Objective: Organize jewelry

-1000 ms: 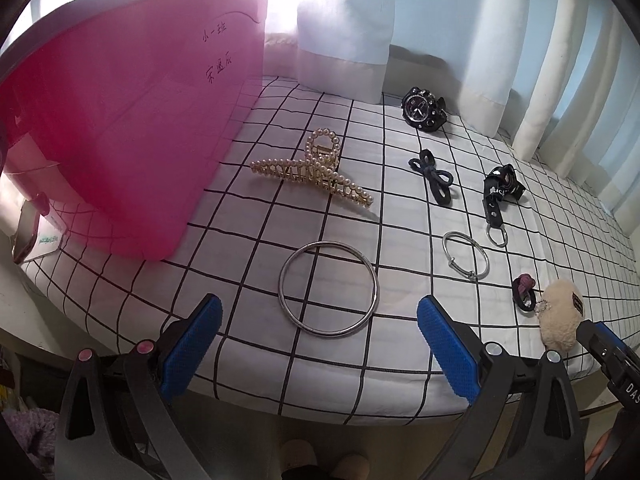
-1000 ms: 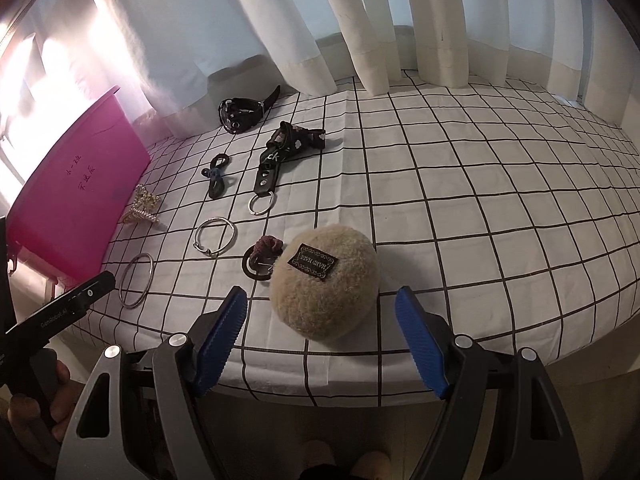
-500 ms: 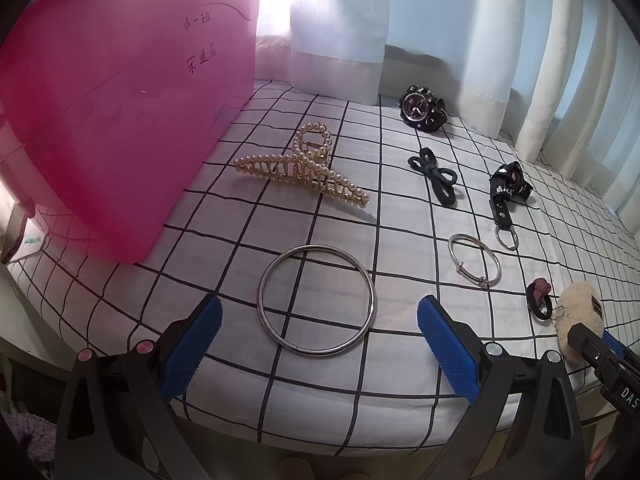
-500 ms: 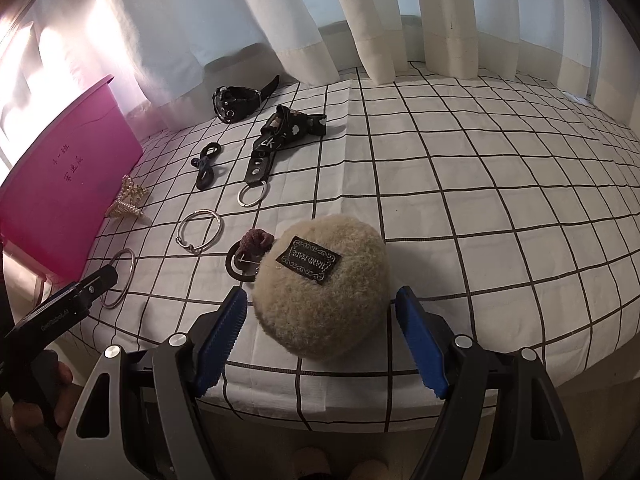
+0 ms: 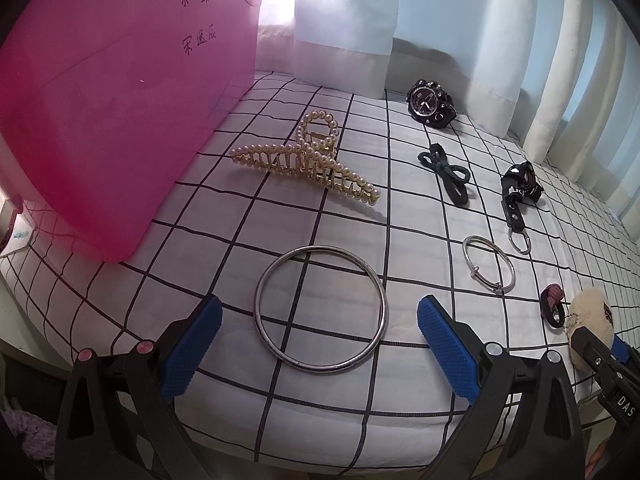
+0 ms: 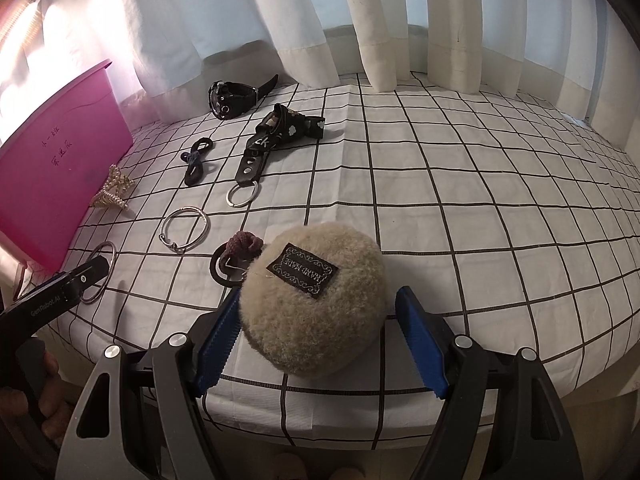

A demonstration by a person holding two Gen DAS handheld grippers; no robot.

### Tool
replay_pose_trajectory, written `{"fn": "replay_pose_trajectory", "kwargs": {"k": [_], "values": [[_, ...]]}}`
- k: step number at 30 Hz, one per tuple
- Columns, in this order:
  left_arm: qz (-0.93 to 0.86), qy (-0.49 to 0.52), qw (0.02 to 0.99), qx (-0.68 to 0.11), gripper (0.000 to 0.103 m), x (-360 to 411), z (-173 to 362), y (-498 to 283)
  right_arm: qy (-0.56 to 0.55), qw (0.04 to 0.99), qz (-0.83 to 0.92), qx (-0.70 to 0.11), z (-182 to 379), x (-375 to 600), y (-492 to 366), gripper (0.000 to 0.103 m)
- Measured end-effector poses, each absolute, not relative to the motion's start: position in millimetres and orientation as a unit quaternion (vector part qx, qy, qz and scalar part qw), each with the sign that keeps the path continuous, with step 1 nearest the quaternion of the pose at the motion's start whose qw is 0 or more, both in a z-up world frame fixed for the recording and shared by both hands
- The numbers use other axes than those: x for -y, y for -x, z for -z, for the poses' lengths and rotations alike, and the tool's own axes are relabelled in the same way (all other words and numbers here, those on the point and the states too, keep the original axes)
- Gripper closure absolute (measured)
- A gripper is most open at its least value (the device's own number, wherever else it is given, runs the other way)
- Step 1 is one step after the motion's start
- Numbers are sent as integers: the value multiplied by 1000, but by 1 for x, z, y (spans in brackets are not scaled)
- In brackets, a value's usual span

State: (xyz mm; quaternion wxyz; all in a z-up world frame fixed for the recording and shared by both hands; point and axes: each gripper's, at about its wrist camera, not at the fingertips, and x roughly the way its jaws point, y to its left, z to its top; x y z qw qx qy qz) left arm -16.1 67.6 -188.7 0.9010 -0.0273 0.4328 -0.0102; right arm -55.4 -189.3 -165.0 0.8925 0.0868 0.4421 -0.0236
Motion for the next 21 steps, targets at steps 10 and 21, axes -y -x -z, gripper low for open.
{"fn": "replay_pose_trajectory", "kwargs": {"k": [10, 21], "values": [[4, 9, 900, -435, 6, -68, 196, 11, -89, 893, 21, -441, 167, 189, 54, 30], [-8, -12, 910, -415, 6, -69, 200, 6, -66, 898, 26, -435, 169, 184, 51, 30]]}}
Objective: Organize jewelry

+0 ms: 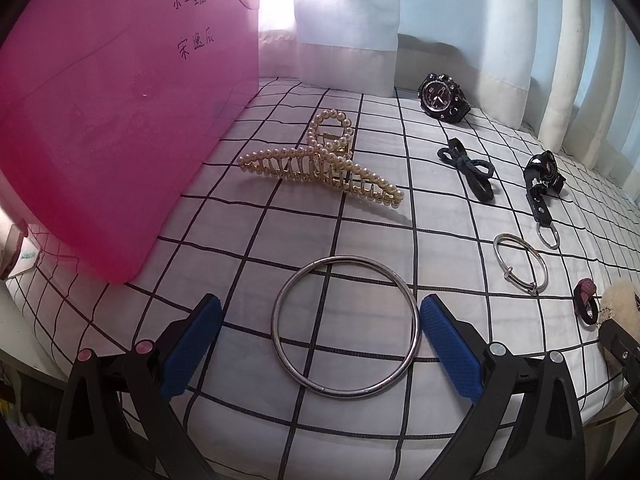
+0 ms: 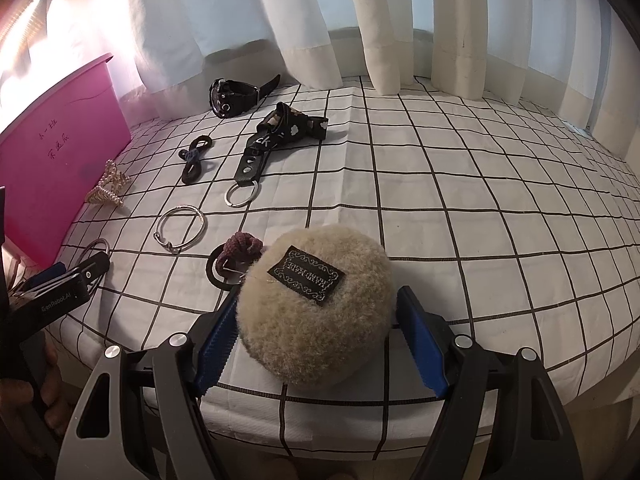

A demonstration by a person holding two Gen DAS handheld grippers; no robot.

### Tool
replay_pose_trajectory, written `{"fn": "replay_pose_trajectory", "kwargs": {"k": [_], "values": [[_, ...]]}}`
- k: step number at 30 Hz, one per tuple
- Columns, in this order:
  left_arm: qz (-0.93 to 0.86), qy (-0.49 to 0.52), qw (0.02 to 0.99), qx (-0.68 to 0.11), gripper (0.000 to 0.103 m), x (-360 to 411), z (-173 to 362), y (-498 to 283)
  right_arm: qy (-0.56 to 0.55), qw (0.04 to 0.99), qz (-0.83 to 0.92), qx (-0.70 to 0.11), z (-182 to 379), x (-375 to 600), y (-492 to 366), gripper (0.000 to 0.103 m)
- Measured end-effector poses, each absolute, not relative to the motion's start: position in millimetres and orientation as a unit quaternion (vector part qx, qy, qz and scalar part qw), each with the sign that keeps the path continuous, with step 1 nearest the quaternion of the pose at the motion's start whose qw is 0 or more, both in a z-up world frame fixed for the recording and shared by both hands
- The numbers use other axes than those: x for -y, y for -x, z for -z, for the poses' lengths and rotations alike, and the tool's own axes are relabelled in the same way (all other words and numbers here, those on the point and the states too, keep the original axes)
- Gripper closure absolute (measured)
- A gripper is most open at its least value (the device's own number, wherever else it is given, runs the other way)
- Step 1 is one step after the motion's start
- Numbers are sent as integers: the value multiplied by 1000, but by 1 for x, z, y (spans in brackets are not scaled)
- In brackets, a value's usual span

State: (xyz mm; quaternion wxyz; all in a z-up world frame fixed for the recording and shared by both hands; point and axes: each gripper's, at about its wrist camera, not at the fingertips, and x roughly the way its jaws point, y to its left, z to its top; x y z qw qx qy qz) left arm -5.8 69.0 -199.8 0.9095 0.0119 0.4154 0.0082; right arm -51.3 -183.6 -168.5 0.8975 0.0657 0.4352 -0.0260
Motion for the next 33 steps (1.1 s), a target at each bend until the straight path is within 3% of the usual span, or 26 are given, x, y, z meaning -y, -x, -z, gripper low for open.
{"fn": "replay_pose_trajectory", "kwargs": {"k": [7, 11, 13, 15, 29, 31, 32, 33], "values": [[-12, -16, 906, -422, 8, -67, 198, 8, -53, 900, 26, -432, 169, 181, 52, 31], [-7, -17, 906, -422, 18, -63, 197, 11, -45, 902, 27, -429, 170, 179, 53, 32], [-3, -21, 908, -419, 26, -59, 195, 14, -41, 903, 30, -426, 169, 180, 54, 40], [-3, -29, 909, -415, 32, -55, 195, 17, -42, 904, 28, -425, 169, 181, 54, 41], [-14, -28, 907, -419, 34, -56, 192, 21, -44, 910, 21, -412, 165, 184, 59, 44], [0, -25, 908, -419, 80, -56, 190, 23, -44, 911, 20, -409, 162, 184, 60, 44], [-1, -31, 906, -423, 91, -54, 190, 23, -44, 912, 20, -408, 161, 184, 61, 44], [-7, -35, 904, -426, 90, -52, 189, 23, -44, 912, 20, -406, 160, 184, 62, 44]]}}
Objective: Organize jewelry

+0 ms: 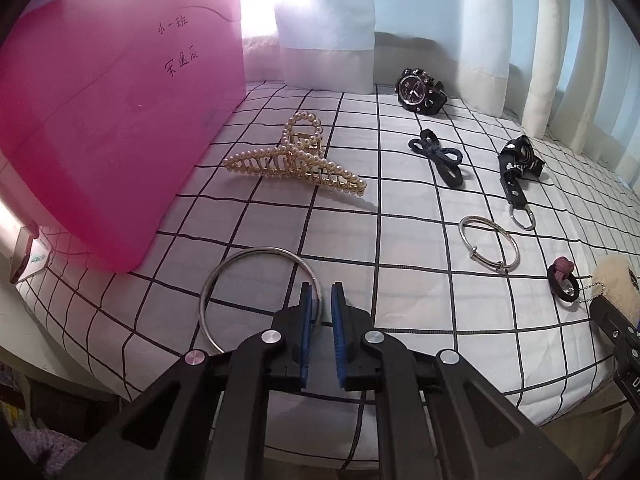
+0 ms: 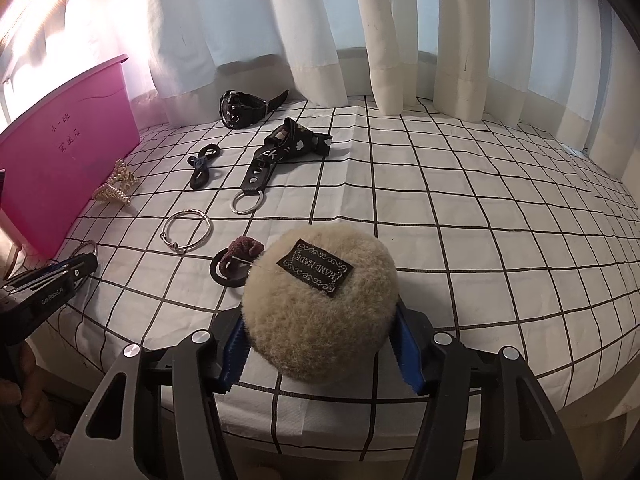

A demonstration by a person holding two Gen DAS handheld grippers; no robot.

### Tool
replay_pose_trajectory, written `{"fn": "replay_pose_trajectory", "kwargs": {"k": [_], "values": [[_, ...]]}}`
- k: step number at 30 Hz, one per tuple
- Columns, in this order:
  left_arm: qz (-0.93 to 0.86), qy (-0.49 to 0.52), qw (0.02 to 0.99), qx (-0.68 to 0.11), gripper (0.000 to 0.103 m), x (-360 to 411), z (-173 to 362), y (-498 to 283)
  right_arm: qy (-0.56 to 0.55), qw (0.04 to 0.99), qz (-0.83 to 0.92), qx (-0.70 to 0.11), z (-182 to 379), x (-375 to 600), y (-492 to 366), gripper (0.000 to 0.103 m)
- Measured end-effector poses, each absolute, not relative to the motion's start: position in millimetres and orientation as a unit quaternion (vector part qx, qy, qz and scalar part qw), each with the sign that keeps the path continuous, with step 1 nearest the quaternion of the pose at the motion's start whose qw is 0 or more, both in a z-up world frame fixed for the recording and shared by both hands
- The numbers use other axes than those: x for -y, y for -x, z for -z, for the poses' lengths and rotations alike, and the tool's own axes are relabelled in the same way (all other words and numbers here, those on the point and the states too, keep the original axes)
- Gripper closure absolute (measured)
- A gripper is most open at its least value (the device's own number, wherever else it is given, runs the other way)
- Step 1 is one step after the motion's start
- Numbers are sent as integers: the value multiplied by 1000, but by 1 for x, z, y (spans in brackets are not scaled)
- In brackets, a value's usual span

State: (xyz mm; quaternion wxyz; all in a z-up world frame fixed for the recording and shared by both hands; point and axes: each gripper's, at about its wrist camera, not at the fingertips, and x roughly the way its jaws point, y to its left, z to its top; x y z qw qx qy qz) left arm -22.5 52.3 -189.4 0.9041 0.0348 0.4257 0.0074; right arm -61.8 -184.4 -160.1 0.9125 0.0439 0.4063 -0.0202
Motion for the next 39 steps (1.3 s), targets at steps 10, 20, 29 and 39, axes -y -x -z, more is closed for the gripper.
{"fn": "replay_pose_trajectory", "kwargs": {"k": [10, 20, 29, 39], "values": [[-7, -32, 907, -419, 90, -54, 190, 24, -46, 911, 15, -409, 158, 185, 65, 44], [-21, -27, 929, -369, 37, -66, 176, 35, -50, 911, 14, -409, 159, 185, 67, 44], [-46, -20, 922, -384, 20, -88, 186, 22, -52, 910, 11, -411, 161, 184, 66, 44], [-46, -13, 921, -387, 5, -99, 200, 17, -54, 909, 8, -414, 163, 182, 62, 44]]}}
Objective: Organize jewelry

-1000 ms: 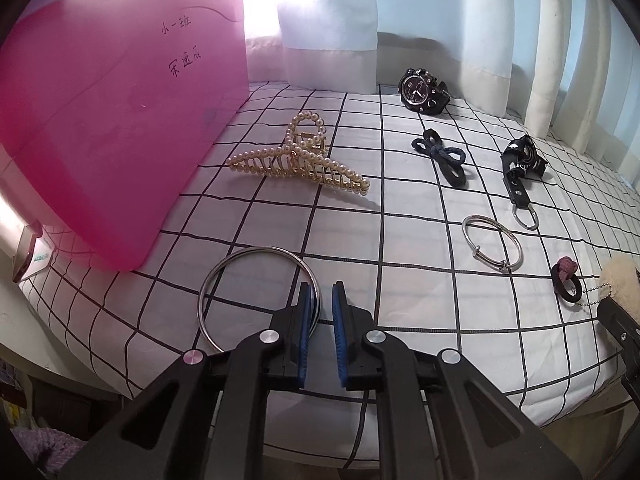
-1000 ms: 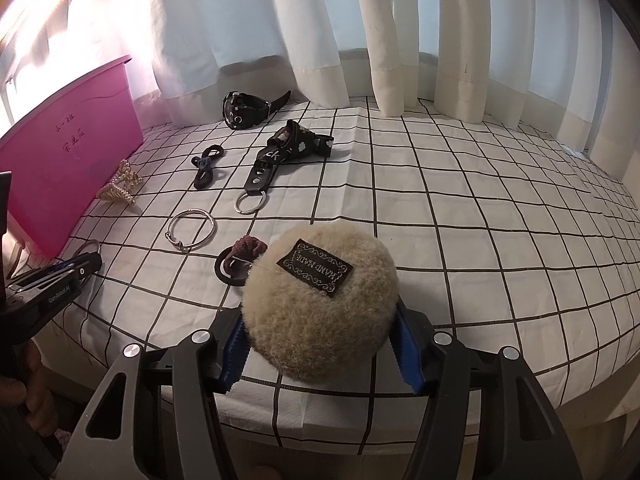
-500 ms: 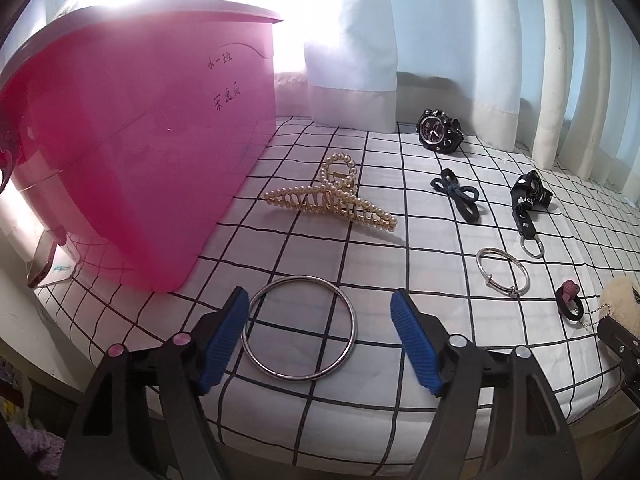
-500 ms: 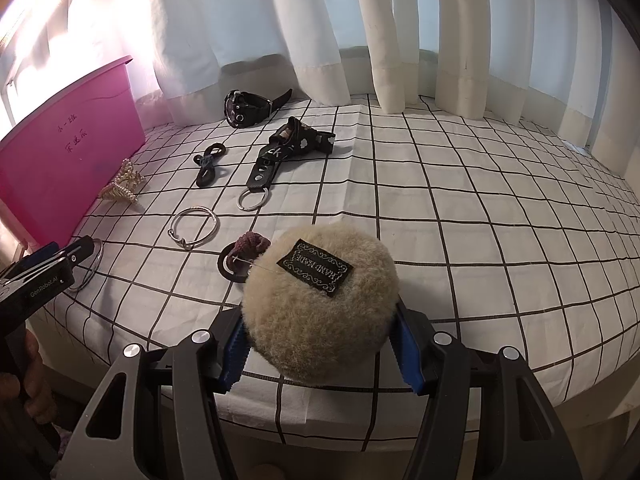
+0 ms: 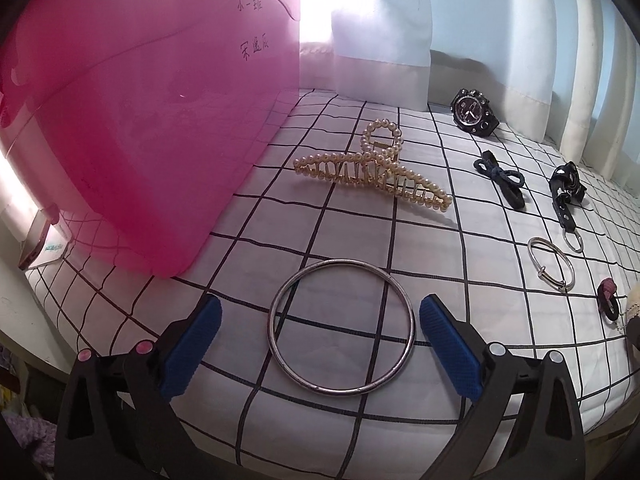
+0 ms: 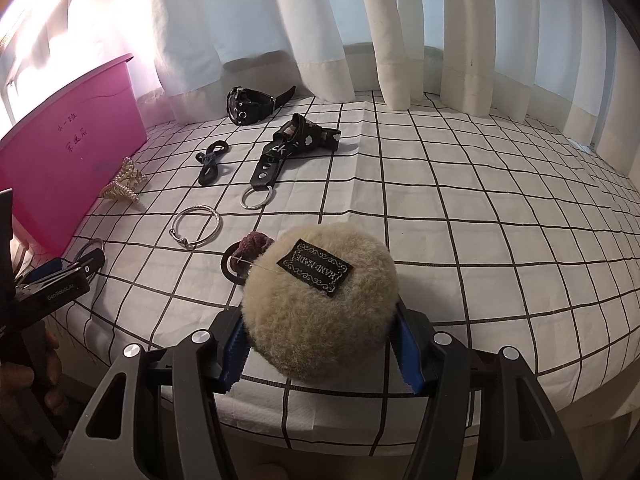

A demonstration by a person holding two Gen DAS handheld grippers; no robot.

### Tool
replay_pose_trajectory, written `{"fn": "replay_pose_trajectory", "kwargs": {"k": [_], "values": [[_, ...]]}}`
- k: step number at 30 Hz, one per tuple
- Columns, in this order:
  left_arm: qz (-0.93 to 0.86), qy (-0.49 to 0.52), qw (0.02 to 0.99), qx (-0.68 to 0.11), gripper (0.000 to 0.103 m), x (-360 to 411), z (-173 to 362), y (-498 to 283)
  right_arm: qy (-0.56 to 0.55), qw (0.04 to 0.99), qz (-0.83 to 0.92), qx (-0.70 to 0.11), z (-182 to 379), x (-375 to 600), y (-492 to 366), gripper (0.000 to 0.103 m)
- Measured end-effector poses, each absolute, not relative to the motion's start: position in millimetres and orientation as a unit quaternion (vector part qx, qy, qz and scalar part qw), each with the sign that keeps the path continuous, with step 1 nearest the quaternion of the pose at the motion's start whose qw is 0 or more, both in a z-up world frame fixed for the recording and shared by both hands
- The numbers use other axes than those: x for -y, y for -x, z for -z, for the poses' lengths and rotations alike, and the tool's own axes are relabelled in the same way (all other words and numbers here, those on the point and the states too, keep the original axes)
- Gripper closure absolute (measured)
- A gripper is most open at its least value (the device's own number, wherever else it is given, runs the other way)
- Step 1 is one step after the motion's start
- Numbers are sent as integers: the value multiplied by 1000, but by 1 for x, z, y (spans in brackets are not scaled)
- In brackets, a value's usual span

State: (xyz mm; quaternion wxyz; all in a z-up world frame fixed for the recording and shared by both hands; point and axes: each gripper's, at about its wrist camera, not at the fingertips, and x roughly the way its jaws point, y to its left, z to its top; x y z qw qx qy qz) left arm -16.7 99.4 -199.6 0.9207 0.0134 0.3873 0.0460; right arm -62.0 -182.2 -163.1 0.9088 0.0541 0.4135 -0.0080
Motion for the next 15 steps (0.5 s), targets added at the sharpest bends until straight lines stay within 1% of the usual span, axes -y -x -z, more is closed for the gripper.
{"fn": "replay_pose_trajectory", "kwargs": {"k": [5, 9, 15], "values": [[-37, -17, 923, -383, 6, -97, 200, 16, -52, 908, 6, -415, 164, 181, 60, 44], [-30, -1, 920, -392, 6, -97, 201, 9, -53, 907, 6, -417, 166, 181, 58, 44], [-37, -29, 927, -373, 6, -87, 202, 15, -51, 908, 3, -416, 165, 179, 57, 44]]}}
